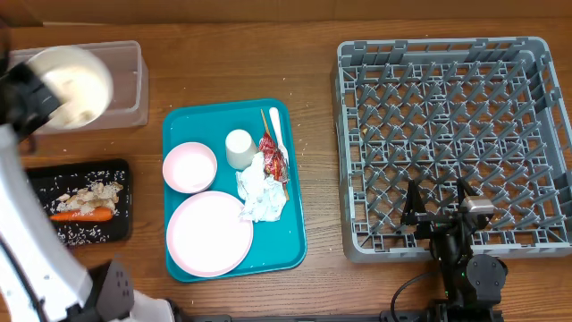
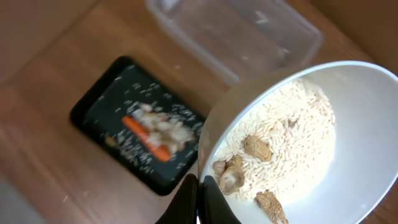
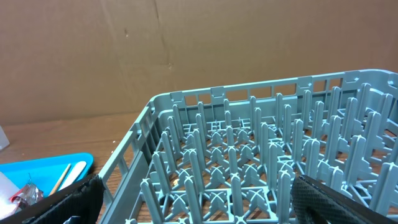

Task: Sort waste into correct bins and load items into the dishwasher rack
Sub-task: 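Lift the white bowl over the black tray and pour out the rice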

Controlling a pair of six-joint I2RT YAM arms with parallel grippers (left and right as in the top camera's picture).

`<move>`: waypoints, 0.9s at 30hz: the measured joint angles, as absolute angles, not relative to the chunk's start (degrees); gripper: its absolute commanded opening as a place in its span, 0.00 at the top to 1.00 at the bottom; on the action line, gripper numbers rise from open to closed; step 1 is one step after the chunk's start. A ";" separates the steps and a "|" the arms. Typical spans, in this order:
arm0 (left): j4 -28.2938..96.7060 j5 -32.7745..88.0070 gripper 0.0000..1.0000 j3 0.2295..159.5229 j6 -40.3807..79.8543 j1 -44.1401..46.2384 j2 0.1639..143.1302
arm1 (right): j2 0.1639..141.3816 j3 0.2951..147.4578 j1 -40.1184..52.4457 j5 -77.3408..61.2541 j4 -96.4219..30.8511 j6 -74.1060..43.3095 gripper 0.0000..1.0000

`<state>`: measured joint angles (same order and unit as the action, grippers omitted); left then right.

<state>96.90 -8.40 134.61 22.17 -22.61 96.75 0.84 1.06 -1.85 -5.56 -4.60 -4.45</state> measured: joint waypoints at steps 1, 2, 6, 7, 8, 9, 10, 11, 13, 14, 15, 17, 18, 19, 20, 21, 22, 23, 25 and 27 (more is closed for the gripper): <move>96.95 -8.51 0.96 133.36 22.52 -24.29 95.85 | 0.84 1.06 -1.85 -5.54 -4.60 -4.43 0.00; 96.90 -8.73 0.96 132.18 22.87 -25.69 95.35 | 0.84 1.06 -1.83 -5.54 -4.60 -4.43 0.00; 96.92 -10.24 0.96 126.34 24.69 -30.33 95.11 | 0.84 1.06 -1.85 -5.54 -4.60 -4.45 0.00; 96.84 -11.35 0.96 124.88 25.41 -30.83 95.26 | 0.84 1.06 -1.85 -5.56 -4.58 -4.43 0.00; 96.88 -12.75 0.96 123.35 26.20 -31.03 95.33 | 0.84 1.06 -1.85 -5.54 -4.60 -4.40 0.00; 96.90 -14.31 0.96 121.99 27.20 -31.07 95.39 | 0.84 1.06 -1.85 -5.56 -4.58 -4.43 0.00; 96.86 -16.14 0.96 120.46 28.38 -31.07 95.42 | 0.84 1.06 -1.83 -5.54 -4.60 -4.43 0.00; 96.90 -18.04 0.96 118.93 29.54 -31.07 95.44 | 0.84 1.06 -1.85 -5.56 -4.60 -4.43 0.00; 96.73 -22.33 0.96 116.07 32.01 -31.07 95.55 | 0.84 1.06 -1.85 -5.54 -4.64 -4.43 0.00; 96.71 -24.51 0.96 114.48 33.23 -31.07 95.55 | 0.84 1.06 -1.85 -5.54 -4.60 -4.43 0.00; 96.71 -26.41 0.96 113.01 34.41 -31.07 95.55 | 0.84 1.06 -1.85 -5.56 -4.62 -4.45 0.00; 95.37 -30.13 0.96 109.62 36.45 -31.07 95.53 | 0.84 1.06 -1.85 -5.54 -4.60 -4.43 0.00; 94.61 -31.27 0.96 108.31 37.01 -31.14 95.53 | 0.84 1.06 -1.85 -5.56 -4.58 -4.43 0.00; 93.56 -32.60 0.96 106.83 37.54 -31.11 95.59 | 0.84 1.06 -1.85 -5.56 -4.60 -4.40 0.00; 92.64 -33.95 0.96 105.14 37.89 -31.11 95.59 | 0.84 1.06 -1.85 -5.58 -4.62 -4.40 0.00; 91.79 -35.29 0.96 103.72 38.28 -31.11 95.64 | 0.84 1.06 -1.85 -5.54 -4.62 -4.45 0.00; 91.07 -36.49 0.96 102.52 38.65 -31.11 95.68 | 0.84 1.06 -1.85 -5.56 -4.62 -4.45 0.00; 90.17 -37.69 0.96 101.32 38.92 -31.11 95.68 | 0.84 1.06 -1.85 -5.56 -4.60 -4.45 0.00; 88.47 -40.34 0.96 99.18 39.09 -31.11 95.72 | 0.84 1.06 -1.85 -5.56 -4.60 -4.43 0.00; 87.00 -42.57 0.96 97.49 39.13 -31.11 95.74 | 0.84 1.06 -1.85 -5.54 -4.60 -4.43 0.00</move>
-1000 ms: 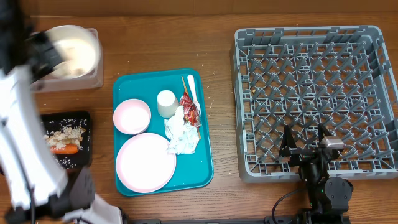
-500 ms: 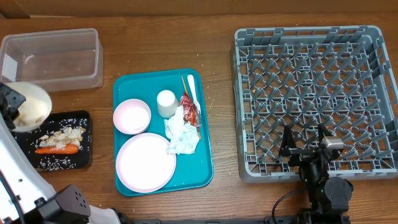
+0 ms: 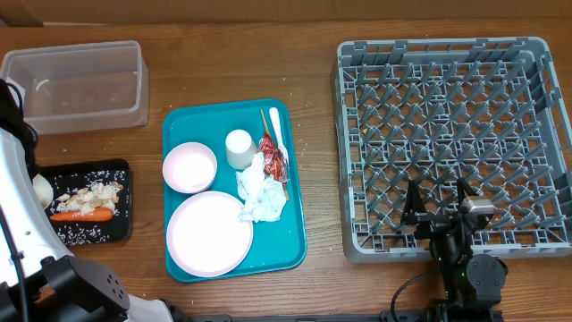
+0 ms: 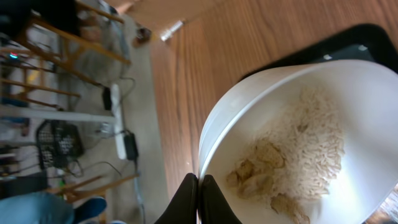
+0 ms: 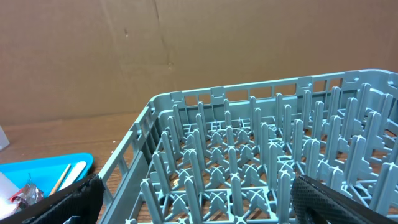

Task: Sort waste into correct bins and load items into the dishwasher rack
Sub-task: 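Lift the white bowl over the black tray and pour out the rice, then tip the white bowl further over the black tray and shake out remaining rice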

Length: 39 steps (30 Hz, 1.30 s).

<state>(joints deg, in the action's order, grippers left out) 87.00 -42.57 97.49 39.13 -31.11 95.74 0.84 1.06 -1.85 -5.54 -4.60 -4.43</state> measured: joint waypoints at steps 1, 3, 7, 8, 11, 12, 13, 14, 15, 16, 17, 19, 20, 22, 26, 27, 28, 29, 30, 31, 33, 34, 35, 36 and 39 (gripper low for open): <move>86.21 -43.66 0.96 96.64 39.11 -31.11 95.74 | 0.84 1.06 -1.85 -5.56 -4.62 -4.43 0.00; 84.68 -46.04 0.96 94.76 39.11 -31.11 95.74 | 0.84 1.06 -1.85 -5.56 -4.60 -4.43 0.00; 82.63 -49.82 0.96 91.07 39.13 -31.11 95.92 | 0.84 1.06 -1.85 -5.56 -4.60 -4.45 0.00; 82.28 -50.74 0.96 90.21 39.11 -31.11 96.09 | 0.84 1.06 -1.85 -5.54 -4.58 -4.43 0.00; 81.06 -53.32 0.96 87.57 39.16 -31.11 97.08 | 0.84 1.06 -1.85 -5.54 -4.60 -4.43 0.00; 80.86 -54.02 0.96 86.87 39.16 -31.11 97.69 | 0.84 1.06 -1.85 -5.54 -4.58 -4.43 0.00; 80.62 -54.76 0.96 86.24 39.16 -31.11 98.41 | 0.84 1.06 -1.85 -5.56 -4.60 -4.45 0.00; 80.47 -55.44 0.96 85.80 39.16 -31.11 99.11 | 0.84 1.06 -1.85 -5.56 -4.60 -4.43 0.00; 80.47 -56.05 0.96 85.47 39.16 -31.11 99.90 | 0.84 1.06 -1.85 -5.54 -4.62 -4.43 0.00; 80.49 -56.90 0.96 85.32 39.16 -31.11 101.01 | 0.84 1.06 -1.85 -5.56 -4.58 -4.43 0.00; 80.47 -57.76 0.96 85.27 39.13 -31.03 101.89 | 0.84 1.06 -1.85 -5.56 -4.60 -4.43 0.00; 80.53 -59.96 0.96 85.19 39.13 -30.70 104.18 | 0.84 1.06 -1.85 -5.56 -4.60 -4.40 0.00; 80.71 -60.88 0.96 85.17 39.13 -30.37 105.06 | 0.84 1.06 -1.85 -5.56 -4.62 -4.43 0.00; 80.95 -63.20 0.96 85.08 39.11 -29.52 107.04 | 0.84 1.06 -1.83 -5.52 -4.60 -4.43 0.00; 81.43 -69.01 0.96 84.99 38.98 -26.68 110.72 | 0.84 1.06 -1.83 -5.56 -4.58 -4.43 0.00; 81.43 -70.61 0.96 84.97 38.85 -25.96 111.42 | 0.84 1.06 -1.85 -5.54 -4.62 -4.43 0.00; 81.43 -72.10 0.96 84.95 38.79 -25.26 111.94 | 0.84 1.06 -1.85 -5.54 -4.62 -4.43 0.00; 81.43 -73.54 0.96 84.93 38.63 -24.64 112.42 | 0.84 1.06 -1.85 -5.54 -4.62 -4.45 0.00; 81.34 -75.11 0.96 84.93 38.61 -24.12 112.88 | 0.84 1.06 -1.85 -5.56 -4.60 -4.43 0.00; 81.14 -76.44 0.96 84.93 38.59 -23.57 113.27 | 0.84 1.06 -1.85 -5.56 -4.60 -4.43 0.00; 80.68 -78.26 0.96 84.93 38.44 -23.07 113.80 | 0.84 1.06 -1.85 -5.54 -4.60 -4.43 0.00; 80.34 -79.20 0.96 84.90 38.30 -22.98 114.13 | 0.84 1.06 -1.85 -5.56 -4.60 -4.40 0.00; 79.96 -79.94 0.96 84.90 37.87 -22.98 114.37 | 0.84 1.06 -1.85 -5.54 -4.58 -4.43 0.00; 79.81 -80.66 0.96 84.90 37.39 -22.98 114.59 | 0.84 1.06 -1.85 -5.56 -4.60 -4.38 0.00; 79.42 -82.87 0.96 84.88 35.88 -23.00 115.33 | 0.84 1.06 -1.85 -5.56 -4.60 -4.45 0.00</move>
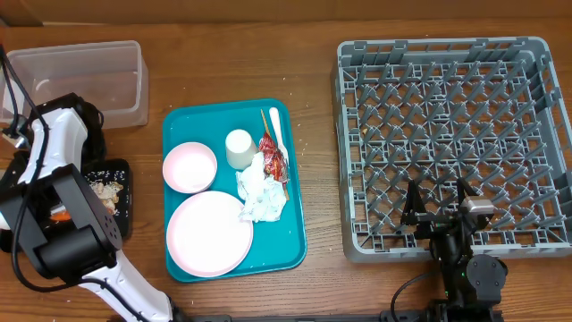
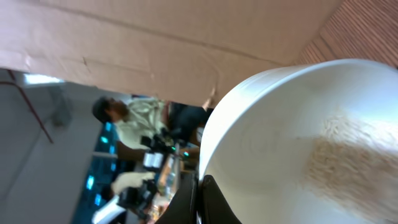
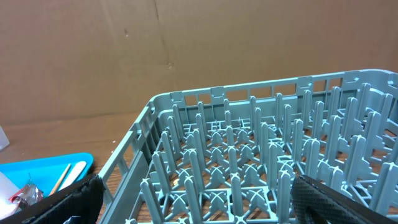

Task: Sort waste into correct bins and load items into the dishwasher rack
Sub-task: 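Tip the white bowl further over the black tray and shake out remaining rice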

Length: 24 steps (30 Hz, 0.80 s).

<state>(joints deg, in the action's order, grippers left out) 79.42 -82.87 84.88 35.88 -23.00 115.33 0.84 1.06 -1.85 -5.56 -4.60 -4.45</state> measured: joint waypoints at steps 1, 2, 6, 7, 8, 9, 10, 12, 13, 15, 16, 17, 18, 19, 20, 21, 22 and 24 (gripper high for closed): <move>79.40 -83.68 0.96 84.88 35.38 -23.00 115.55 | 0.84 1.06 -1.85 -5.56 -4.60 -4.43 0.00; 79.33 -84.33 0.96 84.88 34.89 -23.00 115.70 | 0.84 1.06 -1.85 -5.54 -4.58 -4.43 0.00; 77.89 -86.15 0.96 84.88 33.06 -23.00 115.79 | 0.84 1.06 -1.85 -5.56 -4.62 -4.43 0.00; 77.32 -86.39 0.96 84.88 32.47 -23.00 115.79 | 0.84 1.06 -1.85 -5.54 -4.60 -4.43 0.00; 76.51 -86.48 0.96 84.88 31.44 -23.00 115.79 | 0.84 1.06 -1.85 -5.56 -4.60 -4.43 0.00; 75.57 -86.67 0.96 84.88 30.33 -23.00 115.79 | 0.84 1.06 -1.85 -5.56 -4.60 -4.43 0.00; 75.09 -86.70 0.96 84.88 29.56 -23.00 115.79 | 0.84 1.06 -1.85 -5.54 -4.62 -4.45 0.00; 72.42 -87.15 0.96 84.82 25.91 -23.00 115.79 | 0.84 1.06 -1.85 -5.56 -4.62 -4.43 0.00; 71.20 -87.24 0.96 84.82 24.01 -23.00 115.79 | 0.84 1.06 -1.85 -5.56 -4.60 -4.43 0.00; 69.36 -87.39 0.96 84.79 19.66 -23.00 115.79 | 0.84 1.06 -1.85 -5.54 -4.60 -4.45 0.00; 68.38 -87.53 0.96 84.77 17.28 -22.98 115.79 | 0.84 1.06 -1.85 -5.56 -4.60 -4.43 0.00; 67.35 -87.53 0.96 84.77 14.87 -23.00 115.81 | 0.84 1.06 -1.85 -5.56 -4.60 -4.43 0.00; 66.63 -87.64 0.96 84.77 12.93 -23.00 115.81 | 0.84 1.06 -1.85 -5.56 -4.60 -4.43 0.00; 65.82 -87.68 0.96 84.77 11.27 -23.00 115.81 | 0.84 1.06 -1.85 -5.56 -4.60 -4.40 0.00; 65.04 -87.70 0.96 84.77 9.87 -23.00 115.81 | 0.84 1.06 -1.83 -5.56 -4.60 -4.45 0.00; 64.64 -87.70 0.96 84.77 8.64 -23.00 115.81 | 0.84 1.06 -1.85 -5.56 -4.60 -4.40 0.00; 64.51 -87.70 0.96 84.77 7.62 -23.00 115.81 | 0.84 1.06 -1.85 -5.54 -4.60 -4.43 0.00; 64.01 -87.70 0.96 84.77 6.17 -23.00 115.81 | 0.84 1.06 -1.85 -5.56 -4.60 -4.43 0.00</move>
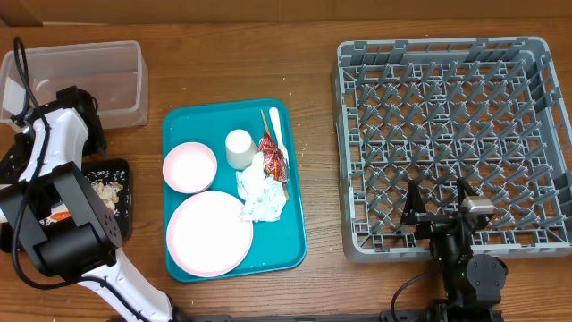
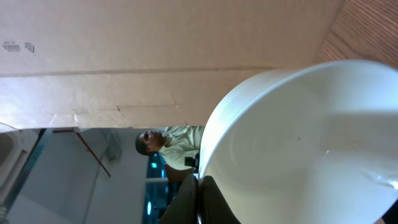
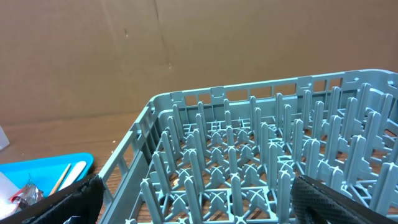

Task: Sort waste into correct bins and load items into the dishwasher rack
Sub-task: 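Tip the white bowl further over the black tray and shake out remaining rice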

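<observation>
A white bowl [image 2: 298, 143] fills the left wrist view, tipped on its side toward the cardboard wall, its inside bare. My left gripper [image 2: 199, 200] is shut on its rim. Overhead, the left arm [image 1: 55, 134] hangs over the black food-waste tray [image 1: 114, 183]; the bowl itself is hidden there. The teal tray [image 1: 179, 125] carries a pink bowl [image 1: 189, 166], a pink plate [image 1: 209, 234], a white cup [image 1: 239, 148], crumpled tissue [image 1: 261, 195] and a red wrapper [image 1: 272, 154]. My right gripper [image 1: 440, 204] stands open at the front edge of the grey dishwasher rack [image 1: 451, 134].
A clear plastic bin [image 1: 116, 80] stands at the back left, just behind the left arm. A white spoon [image 1: 277, 125] and wooden sticks lie on the teal tray. The black tray holds rice, food pieces and a carrot.
The streak of rice seen in the tipped bowl is gone; the bowl's inside is now bare. The left wrist has turned a little. The right arm has not moved.
My left gripper held the bowl, full of rice and brown pieces, over the clear bin. Then the bowl was over the black tray at the left table edge. Then it was tipped with a little rice left, and now it holds nothing.
</observation>
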Controlling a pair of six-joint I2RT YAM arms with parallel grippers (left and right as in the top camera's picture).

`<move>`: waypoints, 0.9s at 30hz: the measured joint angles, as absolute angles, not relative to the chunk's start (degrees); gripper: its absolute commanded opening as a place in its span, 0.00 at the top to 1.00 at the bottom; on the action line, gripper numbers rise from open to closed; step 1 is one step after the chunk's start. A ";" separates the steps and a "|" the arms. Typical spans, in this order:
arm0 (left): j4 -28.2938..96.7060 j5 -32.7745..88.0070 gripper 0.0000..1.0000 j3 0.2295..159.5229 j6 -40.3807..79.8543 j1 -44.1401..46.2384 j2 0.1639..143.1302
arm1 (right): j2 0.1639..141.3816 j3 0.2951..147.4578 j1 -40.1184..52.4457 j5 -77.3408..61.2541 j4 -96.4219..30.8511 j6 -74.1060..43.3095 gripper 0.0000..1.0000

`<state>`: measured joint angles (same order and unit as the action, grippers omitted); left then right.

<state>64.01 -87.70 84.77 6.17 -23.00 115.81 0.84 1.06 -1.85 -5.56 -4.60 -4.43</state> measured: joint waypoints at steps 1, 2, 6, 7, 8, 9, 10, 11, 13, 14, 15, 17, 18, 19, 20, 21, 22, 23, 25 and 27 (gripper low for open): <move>63.37 -87.70 0.96 84.77 5.50 -23.00 115.81 | 0.84 1.06 -1.85 -5.56 -4.58 -4.43 0.00; 62.85 -87.70 0.96 84.77 5.23 -23.00 115.81 | 0.84 1.06 -1.85 -5.58 -4.58 -4.40 0.00; 60.69 -87.72 0.96 84.77 3.86 -23.00 115.81 | 0.84 1.06 -1.85 -5.56 -4.62 -4.43 0.00; 60.23 -87.72 0.96 84.77 3.84 -23.00 115.81 | 0.84 1.06 -1.85 -5.52 -4.60 -4.43 0.00; 59.70 -87.72 0.96 84.77 3.79 -23.00 115.81 | 0.84 1.06 -1.85 -5.54 -4.58 -4.43 0.00; 59.48 -87.70 0.96 84.77 3.75 -23.00 115.81 | 0.84 1.06 -1.85 -5.54 -4.60 -4.38 0.00; 59.42 -87.72 0.96 84.77 3.60 -23.00 115.81 | 0.84 1.06 -1.85 -5.54 -4.62 -4.45 0.00; 59.18 -87.70 0.96 84.77 3.40 -23.00 115.81 | 0.84 1.06 -1.85 -5.54 -4.60 -4.43 0.00; 58.70 -87.70 0.96 84.77 3.42 -23.00 115.81 | 0.84 1.06 -1.85 -5.54 -4.60 -4.40 0.00; 58.57 -87.70 0.96 84.77 3.46 -23.00 115.81 | 0.84 1.06 -1.85 -5.56 -4.62 -4.43 0.00; 58.54 -87.70 0.96 84.77 3.66 -23.00 115.81 | 0.84 1.06 -1.85 -5.56 -4.60 -4.43 0.00; 58.50 -87.22 0.96 84.77 4.32 -22.98 115.81 | 0.84 1.06 -1.85 -5.56 -4.60 -4.45 0.00; 58.59 -86.52 0.96 84.77 4.47 -23.00 115.81 | 0.84 1.06 -1.85 -5.54 -4.60 -4.40 0.00; 58.67 -85.78 0.96 84.77 4.54 -23.00 115.81 | 0.84 1.06 -1.85 -5.56 -4.58 -4.43 0.00; 58.78 -84.71 0.96 84.77 4.58 -23.00 115.81 | 0.84 1.06 -1.85 -5.56 -4.58 -4.43 0.00; 59.16 -83.72 0.96 84.77 4.82 -23.00 115.81 | 0.84 1.06 -1.85 -5.56 -4.58 -4.45 0.00; 59.61 -82.81 0.96 84.77 5.23 -23.00 115.81 | 0.84 1.06 -1.85 -5.58 -4.62 -4.40 0.00; 60.05 -81.78 0.96 84.77 5.87 -23.00 115.81 | 0.84 1.06 -1.85 -5.54 -4.60 -4.45 0.00; 60.38 -80.25 0.96 84.77 6.63 -23.00 115.81 | 0.84 1.06 -1.85 -5.56 -4.60 -4.45 0.00; 60.42 -78.46 0.96 84.77 7.38 -23.00 115.79 | 0.84 1.06 -1.85 -5.56 -4.56 -4.43 0.00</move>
<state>60.42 -78.46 84.77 7.38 -23.00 115.79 0.84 1.06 -1.85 -5.56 -4.56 -4.43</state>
